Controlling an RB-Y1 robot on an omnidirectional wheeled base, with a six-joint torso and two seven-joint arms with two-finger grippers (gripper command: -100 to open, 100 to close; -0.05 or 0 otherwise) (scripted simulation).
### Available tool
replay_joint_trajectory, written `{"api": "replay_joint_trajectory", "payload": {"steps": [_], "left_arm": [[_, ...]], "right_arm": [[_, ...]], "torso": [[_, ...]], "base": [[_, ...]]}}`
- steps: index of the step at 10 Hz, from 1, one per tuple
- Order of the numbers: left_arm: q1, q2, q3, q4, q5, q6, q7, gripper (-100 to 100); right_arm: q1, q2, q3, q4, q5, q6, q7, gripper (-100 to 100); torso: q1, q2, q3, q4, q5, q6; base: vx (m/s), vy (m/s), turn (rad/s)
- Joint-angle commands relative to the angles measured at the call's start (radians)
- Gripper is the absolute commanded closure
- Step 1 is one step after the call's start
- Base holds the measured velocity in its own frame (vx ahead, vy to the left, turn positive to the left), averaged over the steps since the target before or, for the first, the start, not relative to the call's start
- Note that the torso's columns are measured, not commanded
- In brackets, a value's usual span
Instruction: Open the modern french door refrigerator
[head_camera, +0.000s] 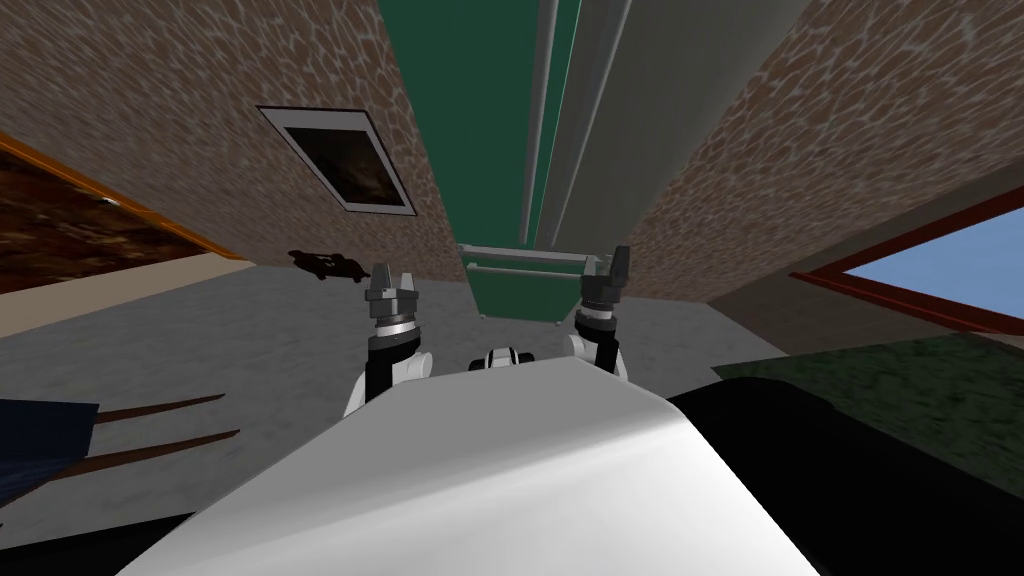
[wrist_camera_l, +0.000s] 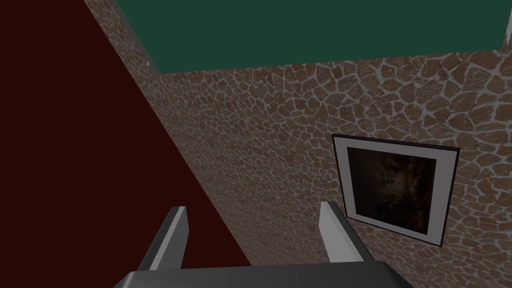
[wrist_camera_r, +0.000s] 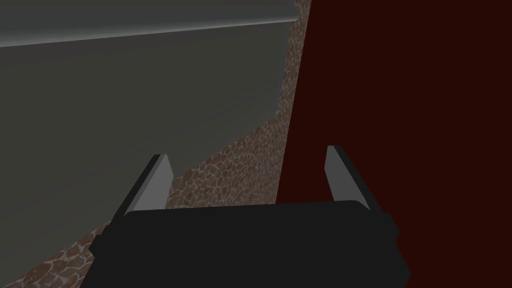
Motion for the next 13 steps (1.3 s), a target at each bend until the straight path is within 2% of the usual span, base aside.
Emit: {"api": "replay_joint_trajectory", "payload": {"steps": [1,3,6,9,13], "left_arm": [[0.000,0.000,0.000,0.000,0.000,0.000,0.000,0],[0.000,0.000,0.000,0.000,0.000,0.000,0.000,0],[0.000,0.000,0.000,0.000,0.000,0.000,0.000,0],[0.000,0.000,0.000,0.000,0.000,0.000,0.000,0],[0.000,0.000,0.000,0.000,0.000,0.000,0.000,0]], "right_arm": [[0.010,-0.082,-0.023,0.006,0.016,0.001,0.014,-100],[0.025,-0.132,-0.051,0.013,0.037,0.002,0.031,-100],[0.056,-0.179,-0.110,0.023,0.080,0.003,0.066,-100],[0.096,-0.201,-0.184,0.034,0.134,0.004,0.110,-100],[0.158,-0.201,-0.298,0.045,0.216,0.005,0.177,-100]], "torso": [[0.000,0.009,-0.020,0.010,0.000,0.000],[0.000,0.012,-0.025,0.013,0.000,0.000],[0.000,0.013,-0.025,0.014,0.000,0.000],[0.000,0.012,-0.025,0.014,0.000,0.000],[0.000,0.013,-0.025,0.014,0.000,0.000]], "base": [[0.019,0.012,0.070],[0.028,0.013,0.093],[0.037,0.019,0.129],[0.056,0.019,0.170],[0.063,0.019,0.200]]}}
